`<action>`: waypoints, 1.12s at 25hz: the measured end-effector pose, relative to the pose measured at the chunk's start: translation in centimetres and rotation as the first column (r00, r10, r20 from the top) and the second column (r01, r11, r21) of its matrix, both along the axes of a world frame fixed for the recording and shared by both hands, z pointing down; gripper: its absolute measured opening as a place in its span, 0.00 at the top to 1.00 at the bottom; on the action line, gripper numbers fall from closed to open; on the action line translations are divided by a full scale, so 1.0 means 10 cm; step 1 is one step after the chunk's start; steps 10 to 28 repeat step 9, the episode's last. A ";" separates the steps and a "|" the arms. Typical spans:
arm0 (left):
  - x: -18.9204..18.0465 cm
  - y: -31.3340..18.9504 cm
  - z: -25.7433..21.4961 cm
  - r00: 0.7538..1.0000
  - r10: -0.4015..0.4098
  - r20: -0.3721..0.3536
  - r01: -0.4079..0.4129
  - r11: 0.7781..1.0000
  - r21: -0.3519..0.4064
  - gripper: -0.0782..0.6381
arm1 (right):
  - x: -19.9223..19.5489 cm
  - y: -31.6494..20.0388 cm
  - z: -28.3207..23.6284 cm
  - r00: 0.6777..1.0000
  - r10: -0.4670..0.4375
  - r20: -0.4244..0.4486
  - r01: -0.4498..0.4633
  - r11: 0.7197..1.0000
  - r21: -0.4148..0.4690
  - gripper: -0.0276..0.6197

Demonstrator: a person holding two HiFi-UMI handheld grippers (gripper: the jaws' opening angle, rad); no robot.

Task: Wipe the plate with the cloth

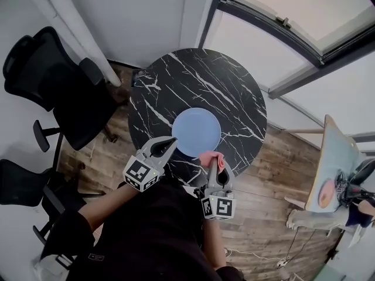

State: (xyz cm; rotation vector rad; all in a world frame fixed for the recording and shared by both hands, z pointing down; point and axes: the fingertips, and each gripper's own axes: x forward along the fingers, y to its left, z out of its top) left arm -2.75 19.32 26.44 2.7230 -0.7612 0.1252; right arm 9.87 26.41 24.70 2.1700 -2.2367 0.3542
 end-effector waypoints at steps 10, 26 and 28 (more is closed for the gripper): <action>0.01 0.05 0.02 1.000 -0.001 0.006 0.001 1.000 -0.001 0.89 | -0.01 0.04 -0.02 1.000 -0.004 -0.009 0.005 1.000 0.001 0.94; 0.01 0.05 0.02 1.000 -0.001 0.006 0.001 1.000 -0.001 0.89 | -0.01 0.04 -0.02 1.000 -0.004 -0.009 0.005 1.000 0.001 0.94; 0.01 0.05 0.02 1.000 -0.001 0.006 0.001 1.000 -0.001 0.89 | -0.01 0.04 -0.02 1.000 -0.004 -0.009 0.005 1.000 0.001 0.94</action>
